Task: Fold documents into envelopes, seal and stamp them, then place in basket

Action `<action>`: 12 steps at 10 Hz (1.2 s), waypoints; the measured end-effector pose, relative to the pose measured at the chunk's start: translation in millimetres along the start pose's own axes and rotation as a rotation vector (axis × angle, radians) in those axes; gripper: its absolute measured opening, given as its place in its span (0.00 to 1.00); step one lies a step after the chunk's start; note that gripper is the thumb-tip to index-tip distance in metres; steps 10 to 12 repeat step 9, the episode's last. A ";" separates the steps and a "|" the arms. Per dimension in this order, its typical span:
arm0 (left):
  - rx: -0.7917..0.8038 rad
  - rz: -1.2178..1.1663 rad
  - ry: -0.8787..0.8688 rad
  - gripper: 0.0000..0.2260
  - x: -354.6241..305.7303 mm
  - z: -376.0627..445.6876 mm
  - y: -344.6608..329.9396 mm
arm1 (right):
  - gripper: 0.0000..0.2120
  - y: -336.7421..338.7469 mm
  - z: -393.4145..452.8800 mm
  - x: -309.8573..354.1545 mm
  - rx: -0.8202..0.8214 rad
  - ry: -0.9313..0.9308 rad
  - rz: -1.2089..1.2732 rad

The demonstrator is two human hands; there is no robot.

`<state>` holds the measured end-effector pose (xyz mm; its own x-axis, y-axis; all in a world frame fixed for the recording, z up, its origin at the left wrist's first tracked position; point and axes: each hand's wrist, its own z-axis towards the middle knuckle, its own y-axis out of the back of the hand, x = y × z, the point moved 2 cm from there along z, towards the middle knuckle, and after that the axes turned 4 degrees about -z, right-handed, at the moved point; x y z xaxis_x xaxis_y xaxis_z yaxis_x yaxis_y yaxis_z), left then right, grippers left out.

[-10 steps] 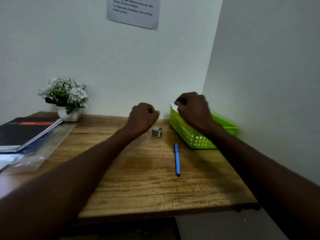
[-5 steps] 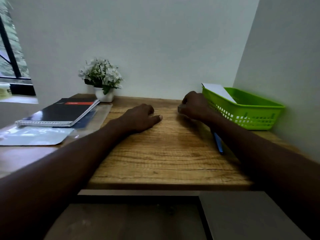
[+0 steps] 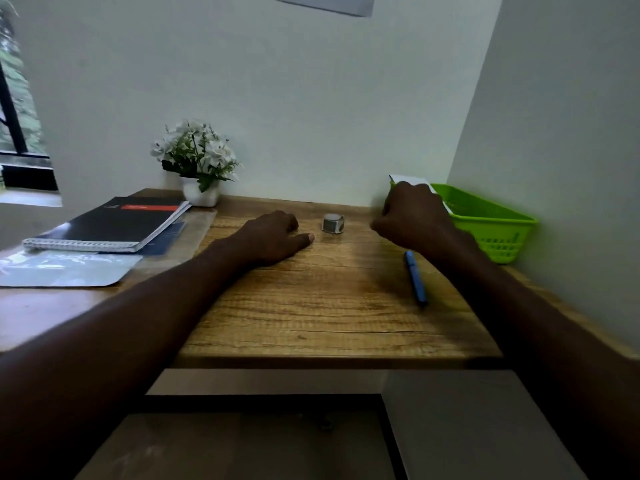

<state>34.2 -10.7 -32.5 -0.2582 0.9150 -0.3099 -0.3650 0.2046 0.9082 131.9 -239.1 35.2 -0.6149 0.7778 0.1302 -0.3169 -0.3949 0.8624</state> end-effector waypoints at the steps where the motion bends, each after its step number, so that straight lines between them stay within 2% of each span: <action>1: -0.011 0.013 -0.011 0.25 -4.5 -2.3 1.2 | 0.11 0.7 -27.0 -28.5 0.079 -0.067 -0.072; 2: -0.041 0.012 -0.019 0.19 -10.1 -6.0 0.0 | 0.13 -11.0 -39.7 -44.5 0.117 -0.100 -0.040; 4: -0.063 -0.024 -0.016 0.15 -13.9 -12.8 0.8 | 0.13 -20.6 -31.7 -35.6 0.006 -0.130 0.116; 5: -0.069 -0.021 -0.019 0.15 -14.4 -13.4 2.2 | 0.14 -29.8 -12.1 -22.6 -0.005 -0.107 0.146; 6: -0.084 -0.010 -0.026 0.16 -12.2 -11.4 1.1 | 0.13 -39.1 -1.4 -11.6 0.050 -0.078 0.109; 7: -0.092 -0.008 -0.027 0.18 -13.1 -12.8 0.8 | 0.11 -39.1 -6.4 -5.5 0.022 -0.047 0.042; 8: -0.178 0.006 -0.035 0.20 -17.5 -19.4 5.7 | 0.08 -24.3 -21.8 11.3 -0.152 0.024 0.018; 9: -0.351 0.013 -0.052 0.16 -29.5 -27.5 11.4 | 0.09 -16.8 -39.9 32.1 -0.254 0.103 0.142; 12: -0.351 0.013 -0.052 0.16 -29.5 -27.5 11.4 | 0.09 -16.8 -39.9 32.1 -0.254 0.103 0.142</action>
